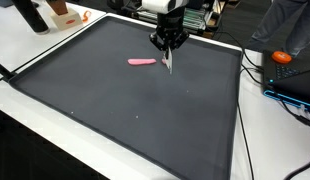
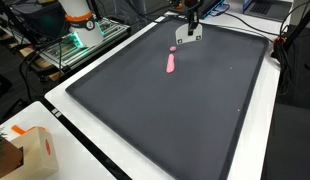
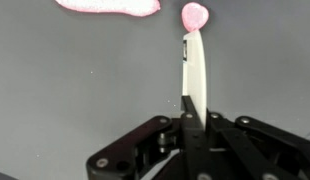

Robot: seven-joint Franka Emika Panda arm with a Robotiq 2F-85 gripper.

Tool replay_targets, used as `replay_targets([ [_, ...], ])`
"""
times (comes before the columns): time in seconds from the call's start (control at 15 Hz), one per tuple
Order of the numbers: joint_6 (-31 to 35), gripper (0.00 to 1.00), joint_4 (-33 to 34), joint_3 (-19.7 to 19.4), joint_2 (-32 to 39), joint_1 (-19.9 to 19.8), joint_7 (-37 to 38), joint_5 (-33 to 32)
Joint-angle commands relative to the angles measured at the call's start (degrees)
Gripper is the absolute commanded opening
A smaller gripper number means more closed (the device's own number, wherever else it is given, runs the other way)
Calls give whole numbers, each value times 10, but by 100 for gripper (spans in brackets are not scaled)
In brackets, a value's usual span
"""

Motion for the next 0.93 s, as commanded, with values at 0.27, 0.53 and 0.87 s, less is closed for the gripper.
replay_targets([
  [0.27, -64, 1, -15, 0, -81, 32, 128, -29],
  [0.53, -156, 1, 17, 5, -90, 57, 226, -104],
  [0.87, -287, 1, 66, 25, -63, 86, 304, -156],
])
